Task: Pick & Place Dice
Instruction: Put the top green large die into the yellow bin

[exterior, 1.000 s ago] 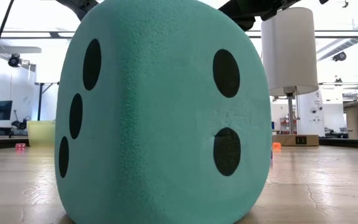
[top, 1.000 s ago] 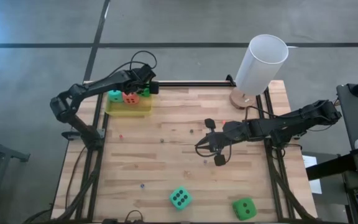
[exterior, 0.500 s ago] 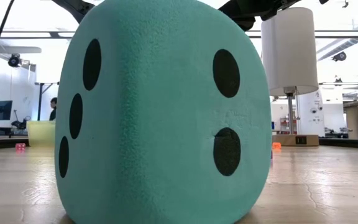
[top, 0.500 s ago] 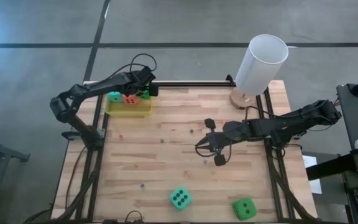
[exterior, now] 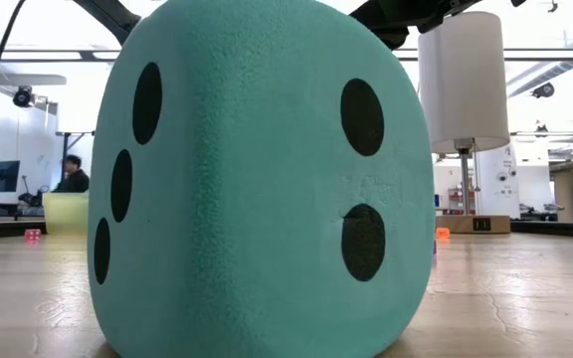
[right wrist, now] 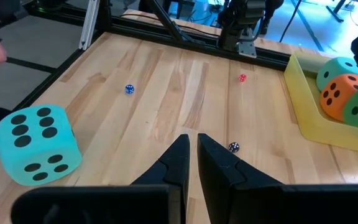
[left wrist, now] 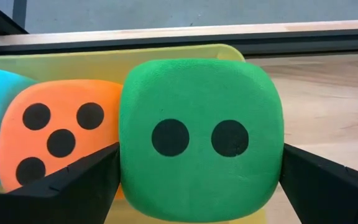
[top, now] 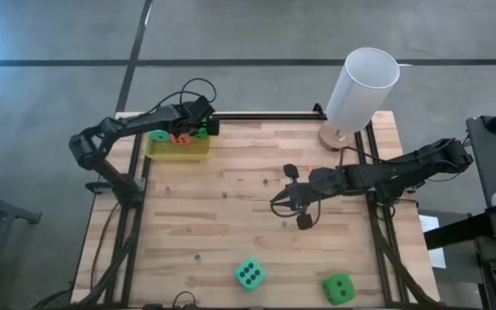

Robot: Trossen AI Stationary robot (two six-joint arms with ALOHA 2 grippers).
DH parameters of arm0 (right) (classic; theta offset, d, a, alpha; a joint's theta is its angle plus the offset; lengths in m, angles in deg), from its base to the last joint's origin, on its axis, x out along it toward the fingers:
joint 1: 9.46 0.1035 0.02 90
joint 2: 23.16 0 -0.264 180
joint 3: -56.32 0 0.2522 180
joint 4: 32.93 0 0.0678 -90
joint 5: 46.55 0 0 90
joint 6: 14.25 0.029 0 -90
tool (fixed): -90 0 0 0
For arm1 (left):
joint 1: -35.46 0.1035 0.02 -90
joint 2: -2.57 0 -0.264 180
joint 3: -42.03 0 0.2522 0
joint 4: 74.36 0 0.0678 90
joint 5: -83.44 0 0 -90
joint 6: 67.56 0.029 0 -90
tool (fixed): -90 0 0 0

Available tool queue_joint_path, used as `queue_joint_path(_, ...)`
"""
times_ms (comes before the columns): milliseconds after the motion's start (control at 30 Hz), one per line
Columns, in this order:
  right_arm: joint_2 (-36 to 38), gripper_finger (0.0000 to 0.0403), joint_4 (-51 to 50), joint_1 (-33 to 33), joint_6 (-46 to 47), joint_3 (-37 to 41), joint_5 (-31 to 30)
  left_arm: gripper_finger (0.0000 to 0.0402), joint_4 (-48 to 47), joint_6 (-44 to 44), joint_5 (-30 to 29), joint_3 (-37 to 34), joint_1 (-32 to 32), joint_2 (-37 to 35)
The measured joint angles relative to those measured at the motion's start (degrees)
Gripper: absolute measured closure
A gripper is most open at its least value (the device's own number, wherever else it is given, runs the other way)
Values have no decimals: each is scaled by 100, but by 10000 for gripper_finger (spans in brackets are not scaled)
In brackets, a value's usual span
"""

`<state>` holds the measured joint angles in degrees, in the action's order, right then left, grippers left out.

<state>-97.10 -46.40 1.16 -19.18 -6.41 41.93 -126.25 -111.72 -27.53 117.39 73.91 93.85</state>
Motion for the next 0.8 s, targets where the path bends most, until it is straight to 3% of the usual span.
queue_joint_path(800,0,374,0,1,0,0,0,3,-68,85,240,138,11,-37)
